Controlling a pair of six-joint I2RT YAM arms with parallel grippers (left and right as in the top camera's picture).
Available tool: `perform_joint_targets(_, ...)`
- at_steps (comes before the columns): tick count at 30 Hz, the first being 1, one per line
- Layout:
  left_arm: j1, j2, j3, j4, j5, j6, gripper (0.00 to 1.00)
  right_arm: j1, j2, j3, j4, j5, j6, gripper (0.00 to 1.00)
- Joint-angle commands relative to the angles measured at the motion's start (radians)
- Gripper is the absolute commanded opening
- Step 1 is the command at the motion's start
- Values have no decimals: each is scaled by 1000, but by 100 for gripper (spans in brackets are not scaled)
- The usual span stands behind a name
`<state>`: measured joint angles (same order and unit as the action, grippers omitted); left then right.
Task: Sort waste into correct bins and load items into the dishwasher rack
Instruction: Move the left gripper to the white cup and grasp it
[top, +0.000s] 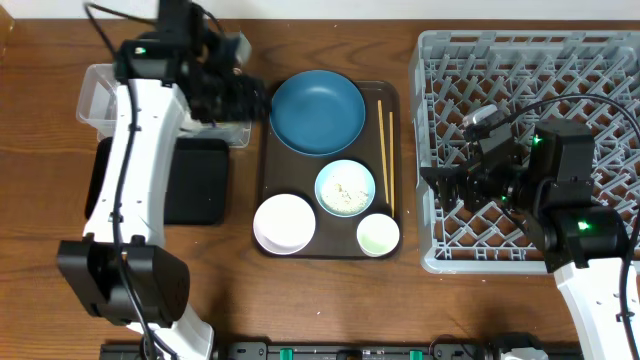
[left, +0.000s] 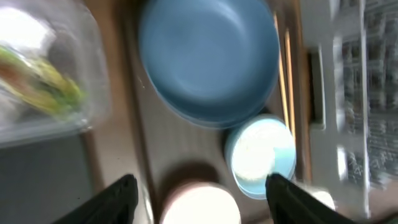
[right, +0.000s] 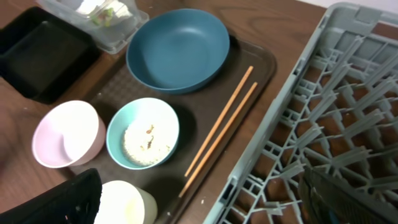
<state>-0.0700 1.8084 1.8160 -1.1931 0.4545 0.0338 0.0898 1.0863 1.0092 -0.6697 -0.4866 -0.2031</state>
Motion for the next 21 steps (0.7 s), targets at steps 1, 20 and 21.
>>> perform_joint_targets(1, -28, 3, 6, -91, 10, 13, 68, -4, 0, 20, -2, -37, 29, 99)
perform_joint_targets(20, -412, -344, -607, 298, -48, -333, 63, -4, 0, 20, -4, -34, 31, 99)
perform_joint_targets(21, -433, -350, -634, 333, -48, -346, 63, -4, 0, 20, -4, -34, 31, 99)
